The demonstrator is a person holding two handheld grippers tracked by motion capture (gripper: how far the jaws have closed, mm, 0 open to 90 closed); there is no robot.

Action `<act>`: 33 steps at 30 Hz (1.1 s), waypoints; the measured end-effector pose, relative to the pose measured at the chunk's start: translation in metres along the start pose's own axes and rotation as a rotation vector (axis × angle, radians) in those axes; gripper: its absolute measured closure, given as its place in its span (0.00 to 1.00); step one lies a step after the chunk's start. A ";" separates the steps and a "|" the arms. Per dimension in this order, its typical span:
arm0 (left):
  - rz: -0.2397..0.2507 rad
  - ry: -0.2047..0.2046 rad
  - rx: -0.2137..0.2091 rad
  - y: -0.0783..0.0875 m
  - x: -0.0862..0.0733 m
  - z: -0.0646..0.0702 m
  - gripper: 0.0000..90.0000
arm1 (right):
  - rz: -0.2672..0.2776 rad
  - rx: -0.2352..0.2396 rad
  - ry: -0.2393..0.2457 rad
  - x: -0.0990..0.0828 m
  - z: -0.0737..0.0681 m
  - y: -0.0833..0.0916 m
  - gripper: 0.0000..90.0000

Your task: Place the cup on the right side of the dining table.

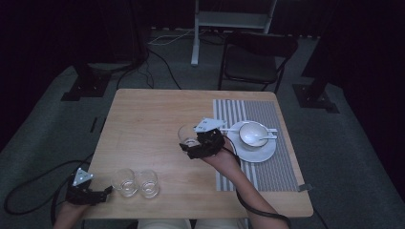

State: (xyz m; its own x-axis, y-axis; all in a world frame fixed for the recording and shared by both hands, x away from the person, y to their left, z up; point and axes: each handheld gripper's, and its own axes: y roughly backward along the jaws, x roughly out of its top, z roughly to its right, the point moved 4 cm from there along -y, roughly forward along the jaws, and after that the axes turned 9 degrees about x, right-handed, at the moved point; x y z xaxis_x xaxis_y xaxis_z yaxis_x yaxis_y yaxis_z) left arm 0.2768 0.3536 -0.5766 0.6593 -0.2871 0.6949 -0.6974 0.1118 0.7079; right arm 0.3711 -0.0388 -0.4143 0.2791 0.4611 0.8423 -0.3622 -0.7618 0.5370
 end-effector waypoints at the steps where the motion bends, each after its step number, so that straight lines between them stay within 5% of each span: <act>1: 0.000 -0.001 0.000 0.000 0.000 0.000 0.01 | 0.006 -0.005 -0.003 0.002 0.005 0.002 0.22; 18: 0.000 0.000 0.000 0.000 0.000 0.000 0.01 | -0.010 -0.128 -0.051 0.016 0.061 0.020 0.22; 33: -0.001 -0.002 -0.002 0.000 0.000 0.000 0.01 | -0.008 -0.278 -0.200 0.015 0.145 0.035 0.22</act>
State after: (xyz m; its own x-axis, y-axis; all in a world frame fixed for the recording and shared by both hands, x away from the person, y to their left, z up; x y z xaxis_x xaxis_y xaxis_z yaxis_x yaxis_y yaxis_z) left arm 0.2767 0.3536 -0.5766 0.6593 -0.2886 0.6943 -0.6966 0.1132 0.7085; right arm 0.4910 -0.1246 -0.3892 0.4416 0.3473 0.8273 -0.5801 -0.5929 0.5586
